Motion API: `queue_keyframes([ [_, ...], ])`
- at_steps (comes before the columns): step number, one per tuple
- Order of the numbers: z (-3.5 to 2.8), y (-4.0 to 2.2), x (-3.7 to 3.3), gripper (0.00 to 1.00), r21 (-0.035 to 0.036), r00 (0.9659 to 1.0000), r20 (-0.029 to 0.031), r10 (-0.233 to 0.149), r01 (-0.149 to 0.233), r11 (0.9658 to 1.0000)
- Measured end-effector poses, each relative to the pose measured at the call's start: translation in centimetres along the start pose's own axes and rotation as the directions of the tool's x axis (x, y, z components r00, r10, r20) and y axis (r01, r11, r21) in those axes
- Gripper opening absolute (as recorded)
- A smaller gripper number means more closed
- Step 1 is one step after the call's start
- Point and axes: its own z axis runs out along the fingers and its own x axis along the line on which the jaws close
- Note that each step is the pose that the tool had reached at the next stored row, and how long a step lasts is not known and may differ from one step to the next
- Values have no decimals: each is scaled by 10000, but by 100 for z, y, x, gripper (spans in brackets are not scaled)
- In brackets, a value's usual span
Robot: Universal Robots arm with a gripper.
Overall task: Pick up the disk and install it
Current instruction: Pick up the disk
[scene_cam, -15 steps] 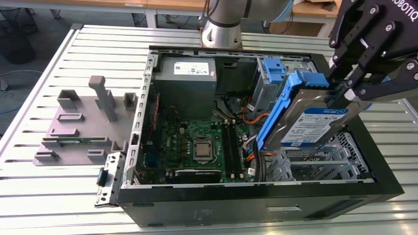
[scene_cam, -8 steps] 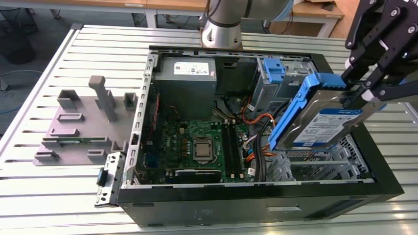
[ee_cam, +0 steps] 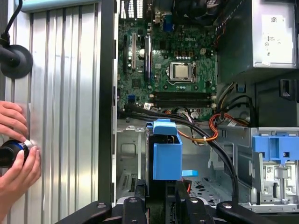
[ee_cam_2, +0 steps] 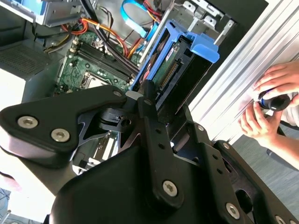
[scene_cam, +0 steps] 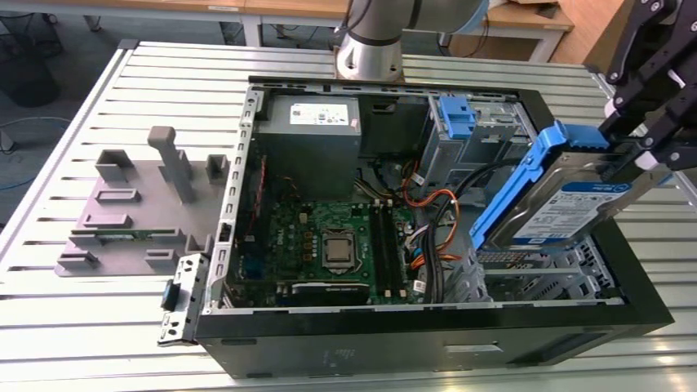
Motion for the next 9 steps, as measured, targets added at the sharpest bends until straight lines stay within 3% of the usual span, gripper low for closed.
queue_keyframes([
  [9,45,-92,14,35,1,10000,-2,14,-14,10000],
])
